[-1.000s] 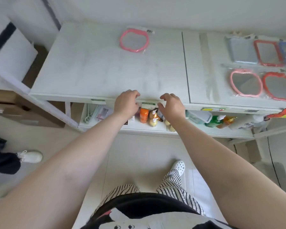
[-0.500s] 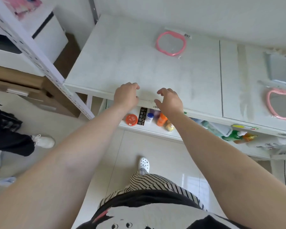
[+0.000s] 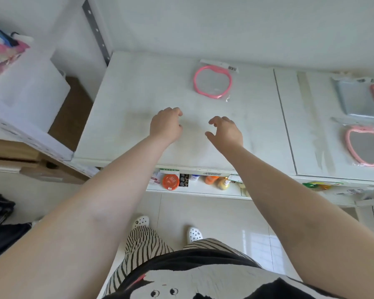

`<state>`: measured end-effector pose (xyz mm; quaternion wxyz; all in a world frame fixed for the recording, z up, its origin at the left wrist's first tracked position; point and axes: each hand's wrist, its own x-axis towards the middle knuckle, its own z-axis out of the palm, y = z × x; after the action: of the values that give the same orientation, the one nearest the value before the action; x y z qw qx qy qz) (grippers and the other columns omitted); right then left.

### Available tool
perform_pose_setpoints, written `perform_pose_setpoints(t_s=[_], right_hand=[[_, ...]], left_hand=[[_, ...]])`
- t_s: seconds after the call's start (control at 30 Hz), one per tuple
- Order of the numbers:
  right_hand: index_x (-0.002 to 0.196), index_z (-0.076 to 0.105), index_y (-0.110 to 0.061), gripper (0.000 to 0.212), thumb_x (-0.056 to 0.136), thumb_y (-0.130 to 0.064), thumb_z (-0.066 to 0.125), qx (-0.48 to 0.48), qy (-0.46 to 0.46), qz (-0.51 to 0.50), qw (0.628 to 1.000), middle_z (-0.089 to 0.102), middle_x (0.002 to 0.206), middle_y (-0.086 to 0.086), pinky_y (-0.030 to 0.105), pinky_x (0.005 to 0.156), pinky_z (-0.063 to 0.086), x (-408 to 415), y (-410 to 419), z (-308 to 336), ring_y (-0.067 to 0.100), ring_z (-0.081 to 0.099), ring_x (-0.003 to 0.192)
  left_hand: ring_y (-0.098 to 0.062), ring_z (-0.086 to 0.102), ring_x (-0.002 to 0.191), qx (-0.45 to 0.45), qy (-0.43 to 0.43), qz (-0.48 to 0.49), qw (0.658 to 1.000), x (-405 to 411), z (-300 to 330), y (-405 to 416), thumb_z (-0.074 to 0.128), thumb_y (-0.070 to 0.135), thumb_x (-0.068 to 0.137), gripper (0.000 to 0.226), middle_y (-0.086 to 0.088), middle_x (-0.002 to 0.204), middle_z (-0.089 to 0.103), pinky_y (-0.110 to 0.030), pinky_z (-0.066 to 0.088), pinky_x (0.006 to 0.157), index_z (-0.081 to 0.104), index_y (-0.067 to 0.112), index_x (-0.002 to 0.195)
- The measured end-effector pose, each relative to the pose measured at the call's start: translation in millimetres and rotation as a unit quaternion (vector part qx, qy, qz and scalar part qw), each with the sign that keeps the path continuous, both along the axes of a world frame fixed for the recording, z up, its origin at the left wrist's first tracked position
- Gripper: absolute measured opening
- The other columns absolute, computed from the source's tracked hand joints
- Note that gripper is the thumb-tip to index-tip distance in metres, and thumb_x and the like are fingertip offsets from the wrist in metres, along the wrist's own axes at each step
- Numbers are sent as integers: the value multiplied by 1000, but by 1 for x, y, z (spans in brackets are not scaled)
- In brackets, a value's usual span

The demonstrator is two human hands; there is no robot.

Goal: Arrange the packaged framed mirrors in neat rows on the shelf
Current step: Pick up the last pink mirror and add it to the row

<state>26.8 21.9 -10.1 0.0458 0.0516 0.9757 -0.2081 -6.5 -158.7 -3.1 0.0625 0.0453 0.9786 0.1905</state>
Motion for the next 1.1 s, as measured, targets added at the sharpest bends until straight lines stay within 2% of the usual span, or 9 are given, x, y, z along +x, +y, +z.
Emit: perform_pose_setpoints(t_s=[0.4,0.7,0.8,0.9,1.0,1.1], right_hand=[[126,54,-19,39,90,-31,60,-19,14,-211,977,58,123,2,35,81,49,-32,-18,3,23,55,114],[132,49,-20,45,91,-37,58,-46,58,-249,966,57,125,3,35,83,49,-86,13,-29,25,56,115],[131,50,-18,46,91,-41,57,-67,76,-268,958,59,124,3,34,81,47,-106,28,-42,26,54,117],[130,52,-15,50,92,-47,52,-17,83,-269,959,57,125,8,36,88,41,-127,36,-51,28,43,124],[124,57,-12,54,93,-55,45,27,65,-277,958,51,129,11,37,98,33,-146,36,-60,32,37,126],[118,61,-14,54,91,-58,44,41,48,-287,956,48,128,11,37,98,30,-162,32,-70,31,35,124]], left_hand=[[-25,54,121,4,-20,-93,995,-90,8,-27,53,19,89,42,-4,131,58,-34,45,93,51,17,131],[-33,51,122,47,22,-50,997,-140,-34,18,53,29,92,46,-14,131,51,-41,47,96,45,8,132],[-34,48,127,72,36,-25,996,-156,-53,32,54,31,93,51,-16,136,49,-39,42,99,42,4,134],[-34,46,130,101,35,-4,994,-172,-68,44,53,35,93,56,-17,138,49,-38,41,101,40,2,136],[-34,50,126,118,24,14,993,-189,-78,54,54,37,92,54,-16,133,55,-37,43,95,42,2,132],[-35,54,119,127,27,1,991,-202,-83,62,56,36,90,48,-16,125,60,-37,45,91,46,4,124]])
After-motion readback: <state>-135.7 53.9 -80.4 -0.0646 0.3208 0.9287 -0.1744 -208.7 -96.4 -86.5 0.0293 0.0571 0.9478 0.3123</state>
